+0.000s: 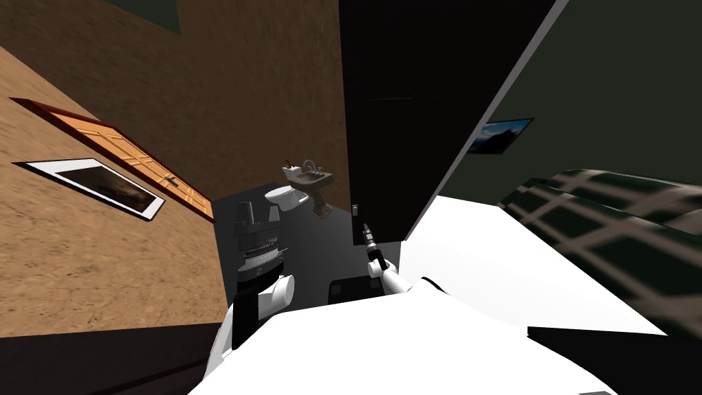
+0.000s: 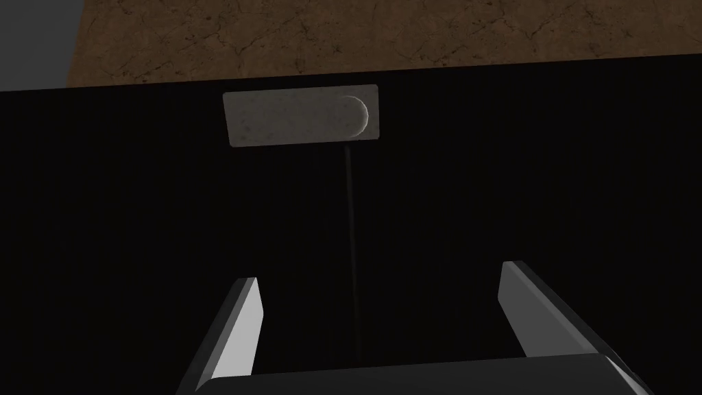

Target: Push the door open

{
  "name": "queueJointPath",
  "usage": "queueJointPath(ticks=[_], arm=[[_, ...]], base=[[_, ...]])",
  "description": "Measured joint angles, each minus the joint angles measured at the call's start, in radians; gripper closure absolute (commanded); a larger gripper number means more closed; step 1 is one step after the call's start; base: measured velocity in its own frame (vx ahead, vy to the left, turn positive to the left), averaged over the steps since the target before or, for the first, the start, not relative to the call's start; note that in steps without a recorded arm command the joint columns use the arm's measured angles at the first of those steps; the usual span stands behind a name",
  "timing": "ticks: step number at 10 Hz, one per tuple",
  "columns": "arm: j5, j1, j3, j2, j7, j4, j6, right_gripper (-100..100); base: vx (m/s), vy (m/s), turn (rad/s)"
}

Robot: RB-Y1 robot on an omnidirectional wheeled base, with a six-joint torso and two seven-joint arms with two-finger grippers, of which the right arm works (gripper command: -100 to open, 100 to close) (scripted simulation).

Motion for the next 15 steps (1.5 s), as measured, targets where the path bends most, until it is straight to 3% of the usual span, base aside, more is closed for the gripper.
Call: queueJointPath(ticks=[3,5,7,8,9,12,15], arm=[[-0.001,-0.005,-0.001,-0.01,-0.002,0.01,-0.004,-100],[0.0,0.012,-0.001,-0.032,0.002,-0.022,0.009,-100],[-0.002,0.0,-0.005,-0.052,-0.001,0.004,-0.002,-100],[-0.002,0.011,-0.007,-0.064,0.002,-0.022,0.008,-100],[-0.003,0.006,-0.008,-0.069,0.002,-0.012,0.006,-100],[-0.005,-0.003,-0.014,-0.069,-0.002,0.006,-0.006,-100],[-0.008,-0.012,-0.02,-0.045,-0.006,0.023,-0.015,-100]], base=[[0.111,-0.076,0.006],[0.172,-0.081,0.015],[0.253,0.007,0.028],[0.218,0.022,0.025],[0.241,0.052,0.03],[0.181,0.106,0.027],[0.168,0.098,0.02]])
